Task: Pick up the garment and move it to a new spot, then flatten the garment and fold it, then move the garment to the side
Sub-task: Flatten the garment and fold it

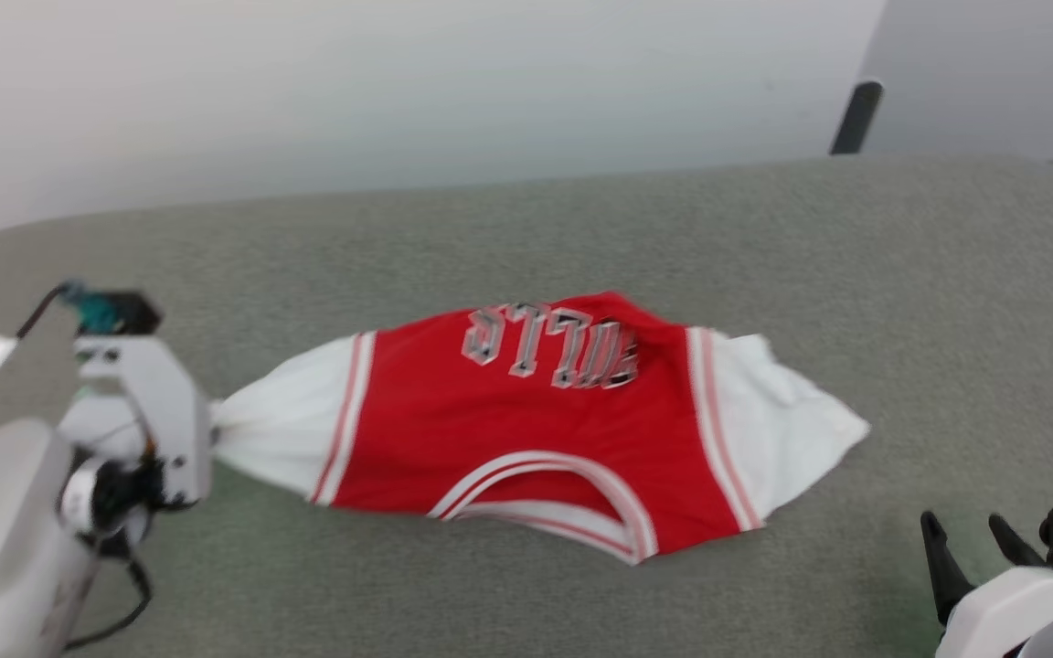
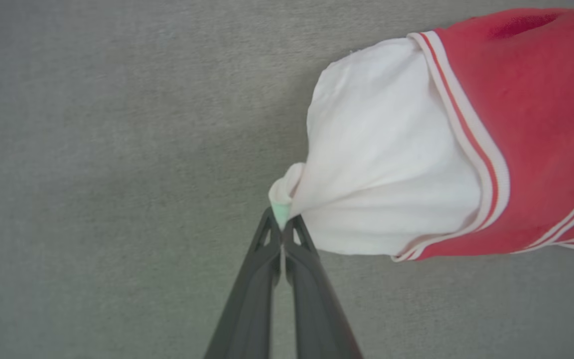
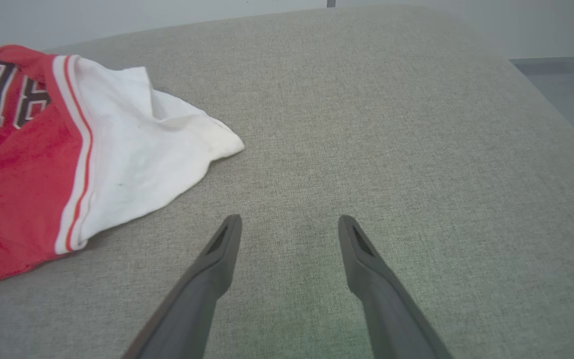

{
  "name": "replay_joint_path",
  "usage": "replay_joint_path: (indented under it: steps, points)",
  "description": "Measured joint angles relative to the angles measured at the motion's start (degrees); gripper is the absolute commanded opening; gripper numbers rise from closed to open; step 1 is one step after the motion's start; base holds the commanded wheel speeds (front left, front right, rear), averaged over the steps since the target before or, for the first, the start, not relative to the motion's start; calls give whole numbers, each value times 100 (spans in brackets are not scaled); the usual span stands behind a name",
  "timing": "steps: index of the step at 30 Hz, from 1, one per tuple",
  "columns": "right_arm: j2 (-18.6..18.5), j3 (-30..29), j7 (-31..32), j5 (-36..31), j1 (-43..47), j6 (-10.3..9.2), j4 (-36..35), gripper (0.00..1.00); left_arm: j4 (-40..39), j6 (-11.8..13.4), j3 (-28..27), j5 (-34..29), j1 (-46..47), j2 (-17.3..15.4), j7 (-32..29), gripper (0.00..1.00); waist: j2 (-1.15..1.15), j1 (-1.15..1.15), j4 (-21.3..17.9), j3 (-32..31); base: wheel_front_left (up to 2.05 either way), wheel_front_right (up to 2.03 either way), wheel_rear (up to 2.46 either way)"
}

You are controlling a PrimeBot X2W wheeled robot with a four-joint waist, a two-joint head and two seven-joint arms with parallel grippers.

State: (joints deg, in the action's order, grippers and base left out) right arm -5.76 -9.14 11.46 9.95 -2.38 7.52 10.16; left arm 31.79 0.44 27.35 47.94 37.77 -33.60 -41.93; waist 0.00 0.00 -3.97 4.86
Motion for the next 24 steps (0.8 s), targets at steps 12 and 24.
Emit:
replay_joint_path:
  steps: [12,24]
  points:
    - [27,20,188,-46,147,0,-123,100,-111,308,-202,307,-1014,-133,181,0,0,0,383,-198,0,0,0]
    - [-65,209,282,-25,129,0,-276,100,264,165,-210,290,-1074,21,726,100,0,0,325,-332,0,0,0]
